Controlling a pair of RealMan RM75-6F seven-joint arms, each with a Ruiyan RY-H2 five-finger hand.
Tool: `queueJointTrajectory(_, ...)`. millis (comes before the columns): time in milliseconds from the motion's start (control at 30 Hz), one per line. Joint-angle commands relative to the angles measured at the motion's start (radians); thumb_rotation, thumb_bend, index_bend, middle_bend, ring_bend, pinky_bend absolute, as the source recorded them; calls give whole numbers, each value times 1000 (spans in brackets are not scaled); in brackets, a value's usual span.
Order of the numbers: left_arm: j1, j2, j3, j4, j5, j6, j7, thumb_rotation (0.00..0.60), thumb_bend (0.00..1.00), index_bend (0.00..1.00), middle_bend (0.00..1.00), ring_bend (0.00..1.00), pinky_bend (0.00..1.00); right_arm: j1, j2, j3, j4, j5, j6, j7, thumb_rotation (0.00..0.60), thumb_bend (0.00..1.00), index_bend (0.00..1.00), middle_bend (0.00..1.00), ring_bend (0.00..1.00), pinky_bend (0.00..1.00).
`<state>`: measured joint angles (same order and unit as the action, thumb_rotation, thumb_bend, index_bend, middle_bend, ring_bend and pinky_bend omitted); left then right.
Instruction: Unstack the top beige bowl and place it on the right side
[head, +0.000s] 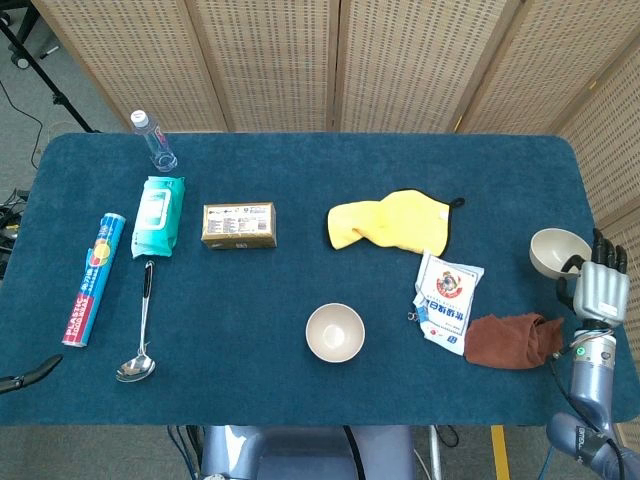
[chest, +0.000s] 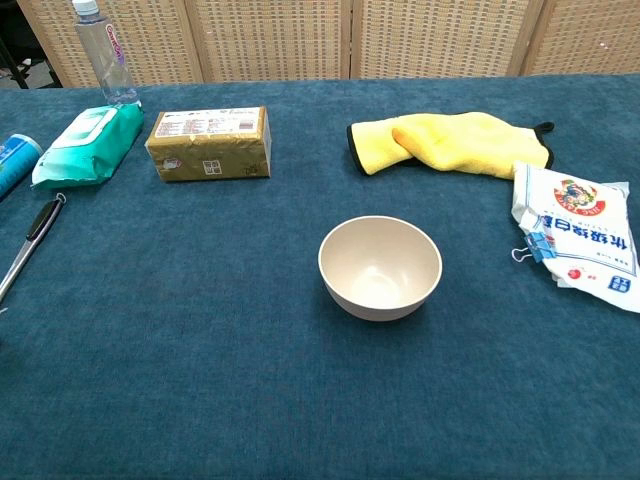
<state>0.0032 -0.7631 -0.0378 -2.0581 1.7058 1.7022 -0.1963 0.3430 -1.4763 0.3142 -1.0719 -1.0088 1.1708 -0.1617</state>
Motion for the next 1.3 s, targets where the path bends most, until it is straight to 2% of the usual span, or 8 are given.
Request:
queueJointTrajectory(33,-4,-6,1,-3,5,-6,9,322,102,0,0,0,0,-8,-3,3,31,11,-17,28,600,465,579,0,0,0)
queueJointTrajectory(567,-3,-5,4,-13,17,-3,15,321,102,0,0,0,0,-52,-14,-17,-3,17,-6,51,600,414,579,0,0,0)
queueJointTrajectory(967,2,10,7,-15,22,5,10,322,102,0,0,0,0,-62,-41,-22,18,21,-18,64,600,403,579,0,0,0)
queueJointTrajectory(1067,0,7,6,-16,22,2,11,323,102,0,0,0,0,-64,-35,-20,11,13,-14,73,600,365,553,0,0,0)
queueJointTrajectory(1300,-1,6,6,-17,24,4,12,323,103,0,0,0,0,-69,-21,-17,-5,7,-9,76,600,352,527,0,0,0)
